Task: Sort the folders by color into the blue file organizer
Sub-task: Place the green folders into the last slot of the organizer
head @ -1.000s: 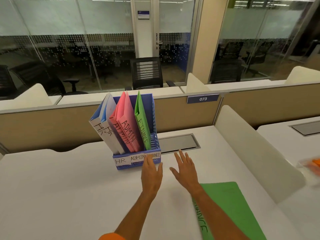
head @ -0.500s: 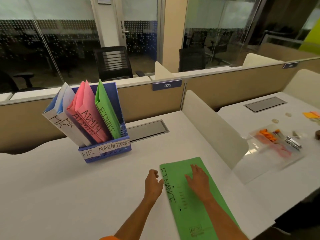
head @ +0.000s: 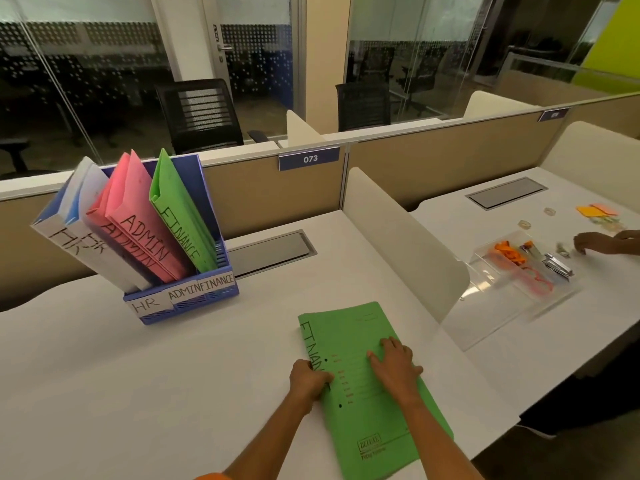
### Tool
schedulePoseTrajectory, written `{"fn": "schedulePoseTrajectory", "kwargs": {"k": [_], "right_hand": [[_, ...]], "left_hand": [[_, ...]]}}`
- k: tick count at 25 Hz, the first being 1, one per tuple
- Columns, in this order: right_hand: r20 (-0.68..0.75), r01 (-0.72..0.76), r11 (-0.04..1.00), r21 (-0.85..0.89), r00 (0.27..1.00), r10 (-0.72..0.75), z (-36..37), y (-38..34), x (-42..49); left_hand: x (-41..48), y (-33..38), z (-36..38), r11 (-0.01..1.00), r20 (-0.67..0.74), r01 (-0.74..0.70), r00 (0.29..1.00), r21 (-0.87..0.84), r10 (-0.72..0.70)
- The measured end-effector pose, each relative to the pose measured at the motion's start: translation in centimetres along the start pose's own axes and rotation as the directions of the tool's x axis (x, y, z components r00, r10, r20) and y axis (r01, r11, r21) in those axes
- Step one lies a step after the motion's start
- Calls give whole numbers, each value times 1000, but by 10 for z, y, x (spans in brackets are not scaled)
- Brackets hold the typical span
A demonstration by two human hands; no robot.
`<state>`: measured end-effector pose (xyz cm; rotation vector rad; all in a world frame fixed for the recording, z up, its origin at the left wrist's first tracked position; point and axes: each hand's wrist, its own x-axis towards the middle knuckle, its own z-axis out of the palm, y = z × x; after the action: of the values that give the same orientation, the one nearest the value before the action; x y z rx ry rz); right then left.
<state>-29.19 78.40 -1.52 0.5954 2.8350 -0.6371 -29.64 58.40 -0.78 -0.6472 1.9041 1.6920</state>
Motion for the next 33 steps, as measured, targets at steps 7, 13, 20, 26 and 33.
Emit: {"fn": "schedulePoseTrajectory", "kwargs": {"k": [7, 13, 20, 26, 33], "right_hand": [[-24, -37, 996, 82, 999, 39, -5, -12, 2], [-132, 74, 970, 233, 990, -44, -24, -61, 6], [-13, 387, 649, 655, 865, -502, -31, -140, -28], [-76, 605, 596, 528, 732, -677, -10, -222, -46], [-69, 586, 661, 469, 770, -634, -4, -303, -54]], "left_hand": [[-17, 12, 18, 984, 80, -114, 989, -134, 125], [-36, 64, -1, 901, -151, -389, 919, -191, 365], [-74, 142, -58, 718, -443, -692, 668, -74, 598], [-101, 164, -101, 597, -564, -802, 492, 2, 663], [-113, 191, -152, 525, -707, -828, 252, 196, 660]]}}
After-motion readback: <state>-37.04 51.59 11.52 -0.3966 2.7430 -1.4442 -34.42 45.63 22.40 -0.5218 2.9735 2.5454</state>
